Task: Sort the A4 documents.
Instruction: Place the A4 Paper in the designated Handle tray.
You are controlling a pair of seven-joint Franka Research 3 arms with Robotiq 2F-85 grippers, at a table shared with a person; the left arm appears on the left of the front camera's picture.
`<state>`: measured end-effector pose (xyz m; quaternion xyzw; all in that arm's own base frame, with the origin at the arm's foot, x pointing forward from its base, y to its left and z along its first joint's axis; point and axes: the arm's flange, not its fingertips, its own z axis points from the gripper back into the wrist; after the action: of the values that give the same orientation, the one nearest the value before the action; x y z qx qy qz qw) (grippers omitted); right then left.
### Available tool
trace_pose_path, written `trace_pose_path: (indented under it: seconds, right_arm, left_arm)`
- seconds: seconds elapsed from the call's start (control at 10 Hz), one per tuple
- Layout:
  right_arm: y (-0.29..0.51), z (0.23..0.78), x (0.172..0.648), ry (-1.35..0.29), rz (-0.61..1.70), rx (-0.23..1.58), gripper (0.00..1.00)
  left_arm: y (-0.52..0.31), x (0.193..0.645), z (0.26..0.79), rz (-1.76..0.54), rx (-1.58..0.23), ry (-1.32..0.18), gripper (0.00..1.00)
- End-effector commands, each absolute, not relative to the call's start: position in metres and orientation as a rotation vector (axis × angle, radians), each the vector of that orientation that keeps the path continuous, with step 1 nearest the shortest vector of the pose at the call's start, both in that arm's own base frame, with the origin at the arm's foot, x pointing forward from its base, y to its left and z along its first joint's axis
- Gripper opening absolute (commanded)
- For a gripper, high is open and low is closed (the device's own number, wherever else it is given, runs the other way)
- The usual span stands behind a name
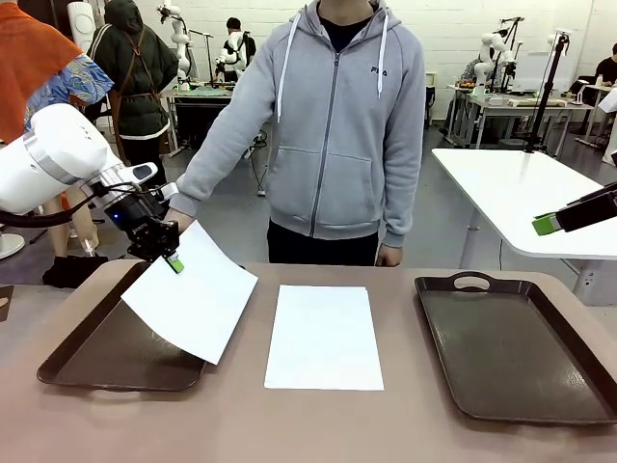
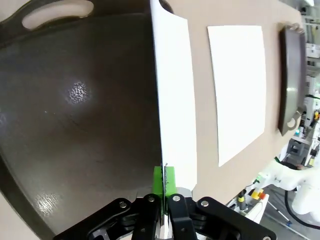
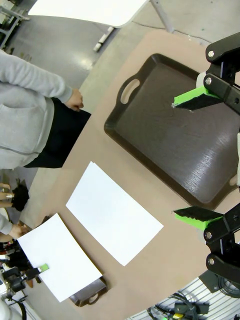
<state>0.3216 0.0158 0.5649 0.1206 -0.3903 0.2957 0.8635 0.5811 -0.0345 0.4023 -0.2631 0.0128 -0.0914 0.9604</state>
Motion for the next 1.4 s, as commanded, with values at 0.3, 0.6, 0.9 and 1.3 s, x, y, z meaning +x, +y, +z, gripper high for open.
trace_pose_path:
  seconds: [0.3, 0.6, 0.9, 1.3]
  right_arm:
    - [0.017, 0.564, 0.323, -0.817, 0.62, 0.261, 1.0]
    - [0.017, 0.564, 0.323, -0.817, 0.62, 0.261, 1.0]
    - [0.017, 0.564, 0.323, -0.817, 0.62, 0.261, 1.0]
    - [0.017, 0.564, 0.323, -0.817, 0.62, 0.261, 1.0]
  left_arm:
    - [-0.013, 0.582, 0.383, -0.09, -0.364, 0.098, 0.01]
    - [-0.002, 0.564, 0.38, -0.038, -0.341, 0.071, 0.01]
    - [0.004, 0.557, 0.377, 0.018, -0.338, -0.001, 0.01]
    - [0.003, 0.552, 0.362, 0.061, -0.354, 0.007, 0.01]
